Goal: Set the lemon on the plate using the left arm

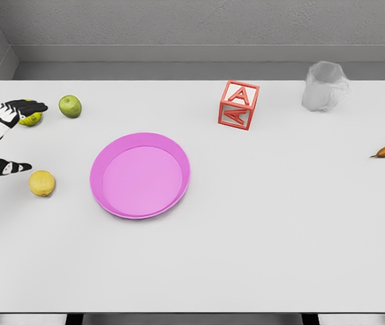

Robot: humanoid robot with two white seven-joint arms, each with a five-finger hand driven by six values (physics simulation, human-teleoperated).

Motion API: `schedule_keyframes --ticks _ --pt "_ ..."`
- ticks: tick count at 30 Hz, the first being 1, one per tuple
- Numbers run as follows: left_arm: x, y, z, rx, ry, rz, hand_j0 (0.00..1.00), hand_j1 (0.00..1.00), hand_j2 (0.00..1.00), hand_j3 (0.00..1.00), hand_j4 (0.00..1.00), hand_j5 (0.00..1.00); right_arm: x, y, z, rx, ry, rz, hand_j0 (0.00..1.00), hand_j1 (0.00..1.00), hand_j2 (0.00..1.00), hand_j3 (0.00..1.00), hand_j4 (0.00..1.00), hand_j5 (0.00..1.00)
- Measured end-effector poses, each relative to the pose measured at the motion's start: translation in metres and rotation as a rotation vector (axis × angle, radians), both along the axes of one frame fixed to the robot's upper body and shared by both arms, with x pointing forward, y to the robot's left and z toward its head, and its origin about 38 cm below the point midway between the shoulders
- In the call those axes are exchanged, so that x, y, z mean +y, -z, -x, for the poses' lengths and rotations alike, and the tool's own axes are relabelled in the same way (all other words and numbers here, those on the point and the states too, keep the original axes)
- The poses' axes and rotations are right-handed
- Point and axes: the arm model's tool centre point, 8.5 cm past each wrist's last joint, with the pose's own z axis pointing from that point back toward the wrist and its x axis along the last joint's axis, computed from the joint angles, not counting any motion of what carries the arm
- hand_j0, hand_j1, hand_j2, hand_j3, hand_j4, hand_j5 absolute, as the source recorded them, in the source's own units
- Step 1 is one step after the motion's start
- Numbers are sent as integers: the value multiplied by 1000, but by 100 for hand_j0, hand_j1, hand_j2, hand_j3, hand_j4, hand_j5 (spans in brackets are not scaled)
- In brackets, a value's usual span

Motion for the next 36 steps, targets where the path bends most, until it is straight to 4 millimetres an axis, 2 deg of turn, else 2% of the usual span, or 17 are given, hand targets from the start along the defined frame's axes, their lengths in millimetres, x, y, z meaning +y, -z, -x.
schedule_keyframes --ticks 10,13,19,20,22,27,33,36 --pt "5 32 11 248 75 -219 100 100 100 100 100 100 0 0 2 6 -3 -1 100 100 100 100 100 100" --pt "14 41 10 286 55 -258 100 100 100 100 100 100 0 0 2 7 -3 -1 100 100 100 100 100 100" --pt "17 56 9 324 50 -316 100 100 100 100 100 100 0 0 2 7 -3 -1 100 100 100 100 100 100" --pt "17 54 6 321 47 -321 100 100 100 100 100 100 0 0 2 7 -3 -1 100 100 100 100 100 100" --pt "21 36 -13 275 26 -327 100 100 100 100 100 100 0 0 2 7 -3 -1 100 100 100 100 100 100" --pt "25 49 -19 317 19 -340 100 100 100 100 100 100 0 0 2 7 -3 -1 100 100 100 100 100 100" --pt "14 52 -23 312 40 -335 100 100 100 100 100 100 0 0 2 7 -3 -1 100 100 100 100 100 100" --pt "2 51 -26 299 69 -331 100 100 100 100 100 100 0 0 2 7 -3 -1 100 100 100 100 100 100"
